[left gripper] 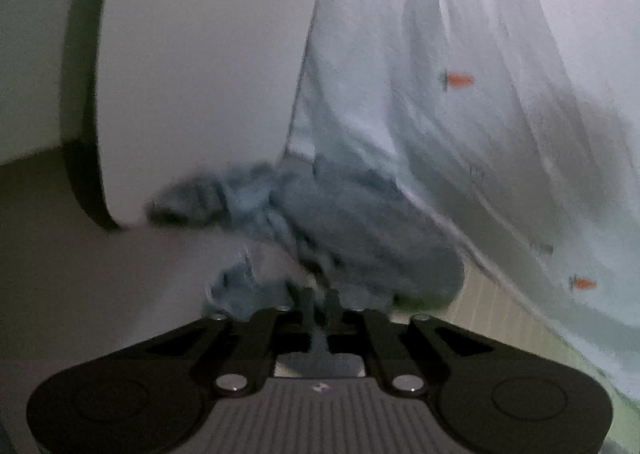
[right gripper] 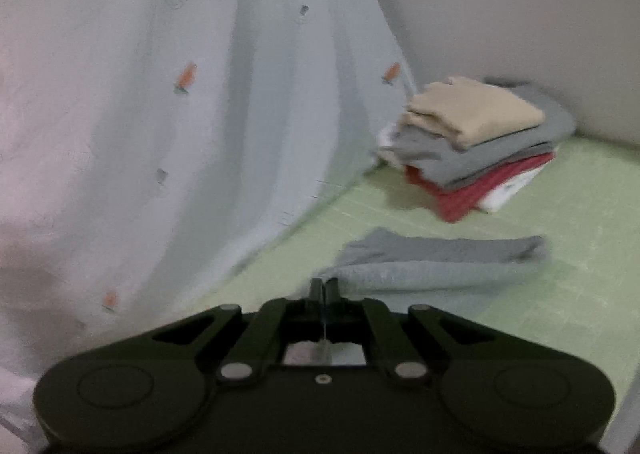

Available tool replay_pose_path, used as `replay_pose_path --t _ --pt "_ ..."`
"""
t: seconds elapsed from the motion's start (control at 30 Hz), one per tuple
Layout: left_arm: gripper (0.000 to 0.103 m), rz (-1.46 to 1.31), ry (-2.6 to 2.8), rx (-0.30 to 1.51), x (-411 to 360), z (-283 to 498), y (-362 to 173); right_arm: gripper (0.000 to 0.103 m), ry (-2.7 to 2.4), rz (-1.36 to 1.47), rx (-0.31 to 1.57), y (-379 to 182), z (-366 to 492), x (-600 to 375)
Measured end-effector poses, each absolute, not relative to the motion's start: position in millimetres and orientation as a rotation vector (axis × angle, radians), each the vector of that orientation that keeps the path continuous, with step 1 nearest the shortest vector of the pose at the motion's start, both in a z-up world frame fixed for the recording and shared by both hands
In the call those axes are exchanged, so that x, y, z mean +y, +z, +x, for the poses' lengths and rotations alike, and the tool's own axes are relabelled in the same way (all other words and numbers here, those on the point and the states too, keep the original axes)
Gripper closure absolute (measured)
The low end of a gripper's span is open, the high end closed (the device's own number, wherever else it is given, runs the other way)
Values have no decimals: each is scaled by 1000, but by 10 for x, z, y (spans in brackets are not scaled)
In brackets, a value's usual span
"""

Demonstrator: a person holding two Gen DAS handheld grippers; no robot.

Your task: Fold clothes

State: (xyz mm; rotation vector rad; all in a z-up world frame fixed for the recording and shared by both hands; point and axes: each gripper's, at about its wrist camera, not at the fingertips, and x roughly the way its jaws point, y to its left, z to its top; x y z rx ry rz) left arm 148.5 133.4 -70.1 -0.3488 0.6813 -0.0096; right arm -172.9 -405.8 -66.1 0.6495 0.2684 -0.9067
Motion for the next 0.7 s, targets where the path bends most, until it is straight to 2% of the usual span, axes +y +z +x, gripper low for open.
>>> replay_pose_path --t 0.07,0.33,0.43,0.57,0.6,0.7 --pt "83 -360 -52 769 1258 1463 -878 102 -928 670 319 -797 -1728 -4086" --pt "80 -506 -165 1013 1082 978 -1629 102 -988 735 444 -1267 -1918 -4023" --pt "76 -531 -197 1019 997 998 -1718 102 -996 740 472 -1356 -1947 -4006" --pt "56 -519 -182 986 900 1068 -1766 102 -983 753 484 -1398 -1927 -4021" --pt "55 -506 -171 982 876 1091 -1777 102 -981 755 484 -1402 -1923 -4028" --pt "60 -475 -137 993 816 1200 -1818 102 -975 764 484 -1411 -1913 -4050"
